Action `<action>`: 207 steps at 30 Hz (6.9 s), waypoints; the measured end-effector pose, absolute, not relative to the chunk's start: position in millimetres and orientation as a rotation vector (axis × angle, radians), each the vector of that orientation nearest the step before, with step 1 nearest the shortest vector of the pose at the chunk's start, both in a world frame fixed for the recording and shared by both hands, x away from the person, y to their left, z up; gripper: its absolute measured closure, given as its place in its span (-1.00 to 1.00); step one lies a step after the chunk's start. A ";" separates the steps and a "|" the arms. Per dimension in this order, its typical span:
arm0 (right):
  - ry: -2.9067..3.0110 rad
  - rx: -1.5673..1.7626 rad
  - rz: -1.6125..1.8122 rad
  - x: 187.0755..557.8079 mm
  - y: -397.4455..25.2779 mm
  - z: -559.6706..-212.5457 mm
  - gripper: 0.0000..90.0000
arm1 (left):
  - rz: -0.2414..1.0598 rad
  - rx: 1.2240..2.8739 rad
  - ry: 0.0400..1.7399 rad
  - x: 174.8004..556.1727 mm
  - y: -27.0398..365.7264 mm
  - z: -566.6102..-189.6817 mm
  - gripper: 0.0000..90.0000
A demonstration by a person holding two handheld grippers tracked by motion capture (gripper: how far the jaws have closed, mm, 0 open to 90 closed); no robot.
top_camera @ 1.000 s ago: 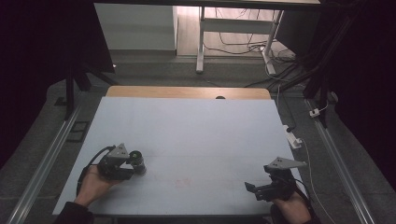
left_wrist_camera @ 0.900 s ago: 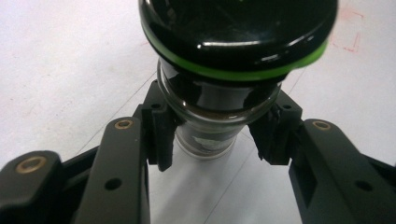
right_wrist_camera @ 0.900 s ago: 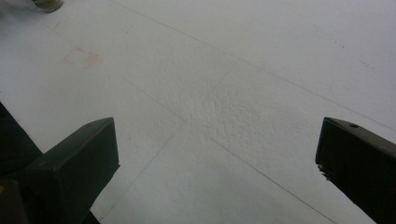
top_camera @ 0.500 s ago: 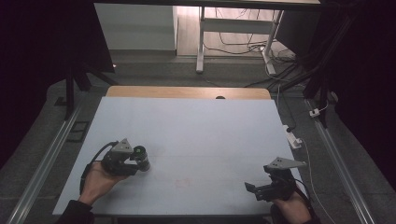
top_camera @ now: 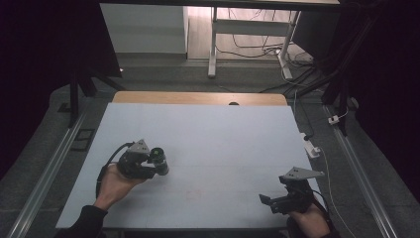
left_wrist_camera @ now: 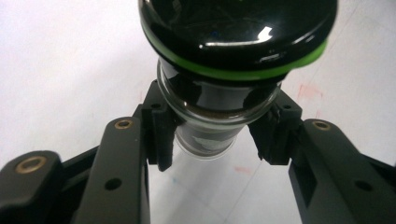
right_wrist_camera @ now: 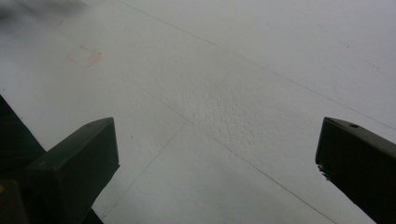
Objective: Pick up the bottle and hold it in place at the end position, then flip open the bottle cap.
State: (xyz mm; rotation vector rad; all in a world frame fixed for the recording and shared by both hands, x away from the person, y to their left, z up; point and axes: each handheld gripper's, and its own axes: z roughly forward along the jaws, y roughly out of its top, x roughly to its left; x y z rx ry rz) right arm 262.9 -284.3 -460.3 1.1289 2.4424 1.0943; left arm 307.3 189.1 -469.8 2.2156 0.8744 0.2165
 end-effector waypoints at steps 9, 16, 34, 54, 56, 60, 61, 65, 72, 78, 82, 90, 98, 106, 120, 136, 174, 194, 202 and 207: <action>2.442 1.129 1.101 263.2 -284.4 -460.4 -1.00 | 0.219 2.201 0.871 324.2 168.1 -459.6 0.20; 2.445 1.128 1.100 263.3 -284.4 -460.6 -1.00 | 0.228 2.212 0.865 339.8 146.9 -453.8 0.20; 2.444 1.119 1.096 264.3 -283.2 -460.6 -1.00 | 0.235 2.229 0.821 376.9 100.2 -456.8 0.20; 2.444 1.115 1.088 263.8 -283.0 -460.7 -1.00 | 0.236 2.245 0.860 404.1 85.4 -485.5 0.19; 2.445 1.114 1.086 263.7 -283.1 -460.7 -1.00 | 0.237 2.244 0.864 405.2 84.8 -488.0 0.19; 2.444 1.114 1.085 263.2 -283.5 -460.7 -1.00 | 0.249 2.254 0.863 406.4 82.3 -491.9 0.19; 2.443 1.115 1.085 263.0 -283.6 -460.7 -1.00 | 0.256 2.259 0.859 406.5 81.6 -493.0 0.19; 2.440 1.118 1.083 262.3 -283.7 -460.7 -1.00 | 0.274 2.263 0.852 406.6 80.0 -496.8 0.19; 2.440 1.118 1.080 261.7 -283.9 -460.8 -1.00 | 0.280 2.261 0.845 406.9 79.9 -501.3 0.19; 2.438 1.119 1.079 261.4 -284.2 -460.6 -1.00 | 0.283 2.260 0.848 406.0 80.1 -501.9 0.19; 2.425 1.126 1.094 261.4 -285.2 -459.5 -1.00 | 0.282 2.253 0.854 405.5 80.2 -502.3 0.19; 2.395 1.121 1.101 259.7 -285.7 -457.8 -1.00 | 0.285 2.248 0.853 404.9 80.4 -503.2 0.19; 2.380 1.114 1.168 260.0 -283.2 -452.7 -1.00 | 0.286 2.250 0.847 405.0 80.6 -503.4 0.19; 2.384 1.057 1.195 262.8 -275.7 -446.8 -1.00 | 0.289 2.250 0.848 404.7 80.6 -503.5 0.20; 2.395 0.993 1.308 274.9 -254.2 -441.0 -1.00 | 0.295 2.243 0.847 404.0 80.8 -504.4 0.20; 2.387 1.001 1.388 305.1 -224.0 -431.2 -1.00 | 0.295 2.242 0.847 404.0 80.8 -504.6 0.20; 2.542 0.860 1.203 363.6 -138.0 -445.5 -1.00 | 0.301 2.248 0.843 403.9 80.5 -504.4 0.19; 2.559 0.812 1.167 384.1 -117.1 -450.3 -0.30 | 0.302 2.253 0.842 403.9 80.2 -504.1 0.19; 2.596 0.802 1.187 389.8 -112.7 -449.9 0.38 | 0.301 2.251 0.843 404.1 80.0 -504.2 0.19; 2.619 0.790 1.187 393.2 -107.3 -450.9 0.71 | 0.299 2.251 0.843 404.2 80.0 -504.1 0.19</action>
